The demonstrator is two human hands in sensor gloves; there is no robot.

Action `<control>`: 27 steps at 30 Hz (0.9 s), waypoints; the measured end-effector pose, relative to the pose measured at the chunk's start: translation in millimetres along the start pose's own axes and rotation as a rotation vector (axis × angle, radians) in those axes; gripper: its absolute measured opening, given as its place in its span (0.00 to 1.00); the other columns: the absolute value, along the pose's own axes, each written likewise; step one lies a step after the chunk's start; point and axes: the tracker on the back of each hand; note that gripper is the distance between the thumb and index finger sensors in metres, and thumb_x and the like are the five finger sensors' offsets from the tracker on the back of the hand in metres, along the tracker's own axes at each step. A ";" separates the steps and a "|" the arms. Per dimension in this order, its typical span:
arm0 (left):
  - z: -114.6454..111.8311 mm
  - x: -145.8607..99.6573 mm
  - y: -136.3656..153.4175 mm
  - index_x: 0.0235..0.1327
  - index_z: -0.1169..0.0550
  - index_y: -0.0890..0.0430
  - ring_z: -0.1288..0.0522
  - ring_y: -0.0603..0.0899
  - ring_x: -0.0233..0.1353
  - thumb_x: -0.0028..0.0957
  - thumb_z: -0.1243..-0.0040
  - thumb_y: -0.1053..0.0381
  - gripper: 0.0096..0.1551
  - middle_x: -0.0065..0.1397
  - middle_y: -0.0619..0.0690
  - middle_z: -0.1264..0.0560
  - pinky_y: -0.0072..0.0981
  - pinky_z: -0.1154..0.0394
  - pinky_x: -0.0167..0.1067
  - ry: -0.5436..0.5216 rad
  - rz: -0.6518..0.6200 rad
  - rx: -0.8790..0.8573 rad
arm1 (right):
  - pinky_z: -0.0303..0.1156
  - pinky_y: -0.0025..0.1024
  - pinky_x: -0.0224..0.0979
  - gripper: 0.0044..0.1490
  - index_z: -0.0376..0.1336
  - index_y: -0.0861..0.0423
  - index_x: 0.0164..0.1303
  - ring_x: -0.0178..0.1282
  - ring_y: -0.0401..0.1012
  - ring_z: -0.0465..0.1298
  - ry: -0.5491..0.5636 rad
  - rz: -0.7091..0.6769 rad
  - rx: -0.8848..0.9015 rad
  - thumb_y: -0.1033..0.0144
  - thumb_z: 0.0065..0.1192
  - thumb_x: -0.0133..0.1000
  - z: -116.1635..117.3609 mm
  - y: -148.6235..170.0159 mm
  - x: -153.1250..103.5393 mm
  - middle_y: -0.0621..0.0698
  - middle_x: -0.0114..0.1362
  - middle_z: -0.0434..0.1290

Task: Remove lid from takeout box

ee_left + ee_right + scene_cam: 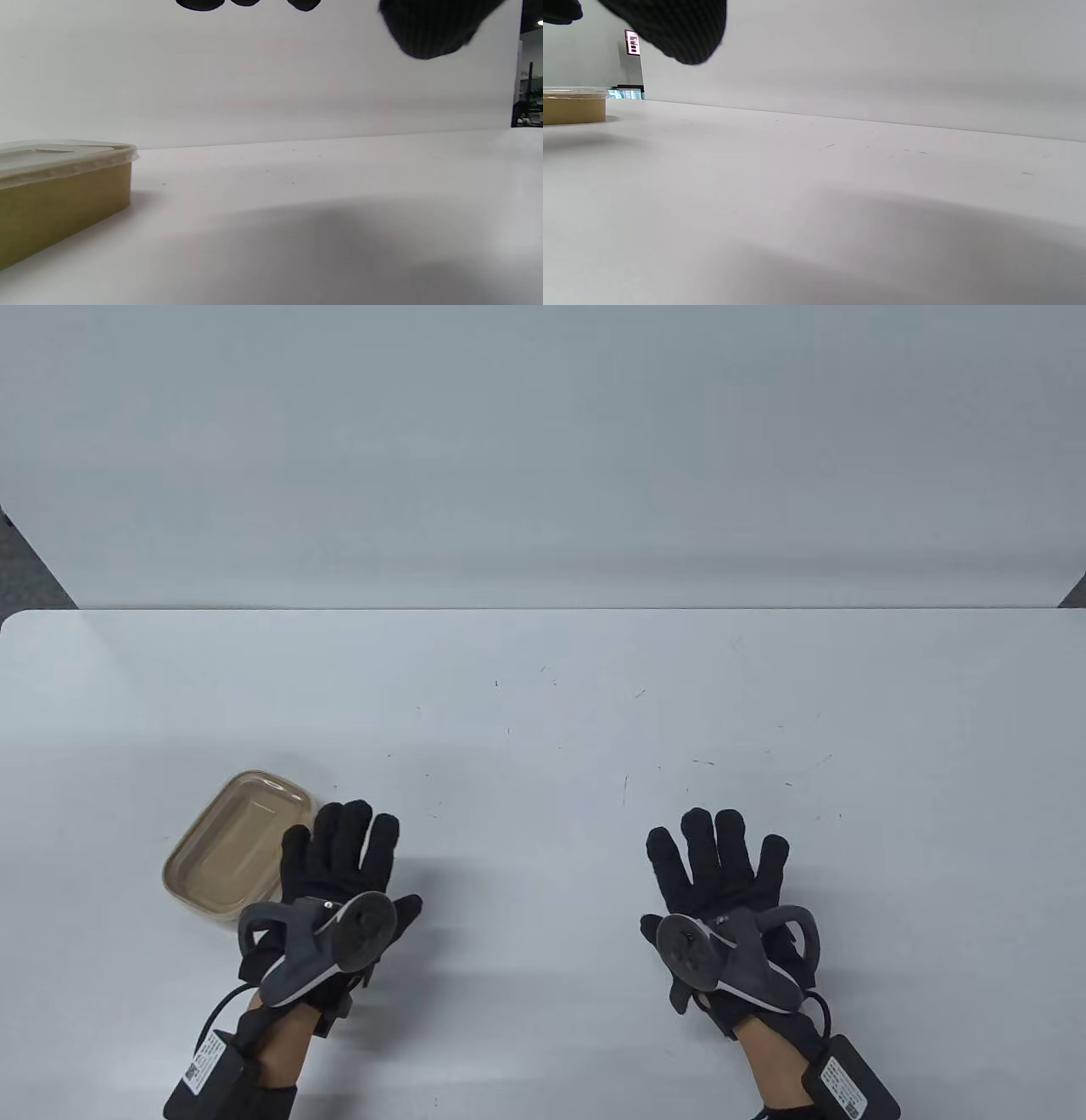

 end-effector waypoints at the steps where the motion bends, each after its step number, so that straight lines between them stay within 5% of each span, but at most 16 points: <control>1: -1.6 0.6 -0.7 0.83 0.50 0.48 0.53 0.72 0.88 0.45 0.43 0.30 0.57 0.88 0.61 0.56 0.79 0.54 0.77 0.018 -0.003 -0.011 | 0.41 0.84 0.72 0.59 0.34 0.51 0.83 0.82 0.68 0.38 0.002 0.007 0.005 0.40 0.57 0.53 0.2 0.6 1.1 0.63 0.86 0.32; 27: -6.7 4.3 16.4 0.82 0.46 0.51 0.49 0.74 0.87 0.46 0.42 0.32 0.54 0.87 0.64 0.51 0.78 0.51 0.76 0.062 0.052 -0.101 | 0.54 0.79 0.72 0.48 0.49 0.59 0.81 0.79 0.69 0.54 0.059 -0.044 0.067 0.50 0.59 0.54 1.3 -4.8 3.0 0.67 0.84 0.48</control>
Point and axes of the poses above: the tracker on the back of each hand, its own y axis roughly to the little-finger side, its own x axis roughly from the wrist to the fingertips, z = x × y
